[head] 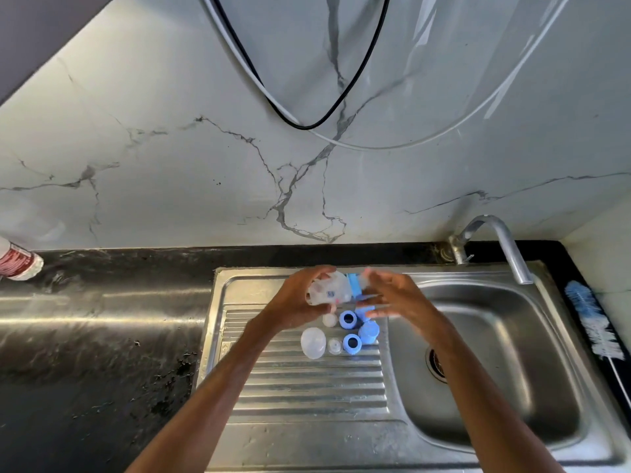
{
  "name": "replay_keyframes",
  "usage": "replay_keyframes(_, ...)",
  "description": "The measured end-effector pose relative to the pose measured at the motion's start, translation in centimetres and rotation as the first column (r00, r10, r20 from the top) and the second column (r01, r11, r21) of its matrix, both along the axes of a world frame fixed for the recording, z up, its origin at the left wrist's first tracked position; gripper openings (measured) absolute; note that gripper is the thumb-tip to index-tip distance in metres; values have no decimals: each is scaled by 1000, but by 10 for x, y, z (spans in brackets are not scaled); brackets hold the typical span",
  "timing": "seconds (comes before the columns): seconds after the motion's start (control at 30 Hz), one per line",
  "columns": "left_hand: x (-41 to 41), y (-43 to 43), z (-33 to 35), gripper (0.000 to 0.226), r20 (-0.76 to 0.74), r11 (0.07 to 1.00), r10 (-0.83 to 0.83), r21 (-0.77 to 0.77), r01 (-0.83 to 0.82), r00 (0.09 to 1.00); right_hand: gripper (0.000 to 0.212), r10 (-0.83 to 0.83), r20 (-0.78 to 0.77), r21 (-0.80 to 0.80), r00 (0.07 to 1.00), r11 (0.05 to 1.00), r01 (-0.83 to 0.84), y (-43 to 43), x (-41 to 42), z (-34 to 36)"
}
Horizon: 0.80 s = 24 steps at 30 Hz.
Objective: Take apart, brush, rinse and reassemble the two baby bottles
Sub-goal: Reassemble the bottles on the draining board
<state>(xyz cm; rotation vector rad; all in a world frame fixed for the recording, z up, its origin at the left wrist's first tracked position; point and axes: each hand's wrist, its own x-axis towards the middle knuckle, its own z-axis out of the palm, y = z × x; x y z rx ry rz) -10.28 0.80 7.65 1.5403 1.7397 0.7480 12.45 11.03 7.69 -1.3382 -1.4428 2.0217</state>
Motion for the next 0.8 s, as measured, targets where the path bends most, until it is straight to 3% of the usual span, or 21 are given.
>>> replay_keyframes(0.07, -5, 9, -5, 68, -26, 995, 101, -2, -101, 995, 42, -125, 157, 152, 980, 983, 101, 27, -6, -16)
replay_keyframes(0.13, -8, 12, -13, 66, -69, 989, 146, 13, -146, 987, 33, -116, 407, 376, 906, 925, -51, 46, -14, -36)
replay_keyframes(0.23, -8, 9, -25, 65, -85, 983, 186, 12, -185, 979, 45, 71, 567, 367, 820, 870, -329, 54, -33, -57)
replay_keyframes(0.37, -9, 3, -36, 64, -81, 979, 201, 24, -200, 976, 56, 148, 708, 311, 691, 813, -492, 63, -45, -71)
replay_keyframes(0.53, -9, 2, -41, 64, -57, 979, 204, -5, -205, 977, 42, 101, 710, 326, 697, 831, -452, 70, -40, -80)
replay_keyframes(0.67, -12, 1, -44, 65, -36, 979, 200, -21, -200, 979, 32, -44, 649, 400, 760, 869, -291, 74, -19, -66)
replay_keyframes(0.73, -12, 1, -43, 65, -25, 981, 191, -34, -192, 981, 33, -137, 506, 439, 851, 891, -118, 76, -5, -51)
replay_keyframes(0.8, -12, 1, -40, 64, 5, 983, 179, -42, -179, 984, 36, -156, 227, 298, 961, 951, 84, 75, 7, -32)
